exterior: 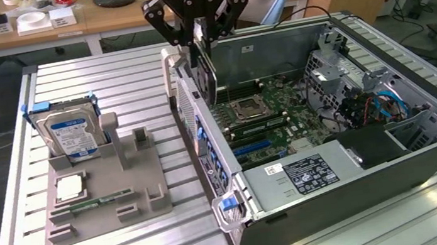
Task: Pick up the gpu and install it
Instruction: 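Pick up the gpu and move the gpu toward the slot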
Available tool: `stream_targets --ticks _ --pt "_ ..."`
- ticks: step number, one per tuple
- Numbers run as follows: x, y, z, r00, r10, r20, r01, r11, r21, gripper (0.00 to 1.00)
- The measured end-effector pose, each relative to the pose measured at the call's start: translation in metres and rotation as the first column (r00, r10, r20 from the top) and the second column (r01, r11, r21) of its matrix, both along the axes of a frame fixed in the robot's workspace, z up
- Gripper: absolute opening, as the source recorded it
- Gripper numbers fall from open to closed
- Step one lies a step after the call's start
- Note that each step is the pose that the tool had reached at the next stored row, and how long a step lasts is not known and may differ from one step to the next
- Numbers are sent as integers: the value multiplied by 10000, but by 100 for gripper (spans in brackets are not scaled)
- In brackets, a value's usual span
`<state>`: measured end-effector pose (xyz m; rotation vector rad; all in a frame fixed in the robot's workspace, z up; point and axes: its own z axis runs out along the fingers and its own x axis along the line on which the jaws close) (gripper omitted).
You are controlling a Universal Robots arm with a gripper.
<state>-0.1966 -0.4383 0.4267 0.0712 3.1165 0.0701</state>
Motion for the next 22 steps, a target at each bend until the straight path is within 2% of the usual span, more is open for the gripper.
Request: stream_targets --ticks 8,12,22 --pt "88 0 -1 10000 0 1 0 10000 1 27" --pt "222 0 0 10000 0 1 0 10000 1 27" --pt "283 0 0 10000 0 0 0 10000 0 27"
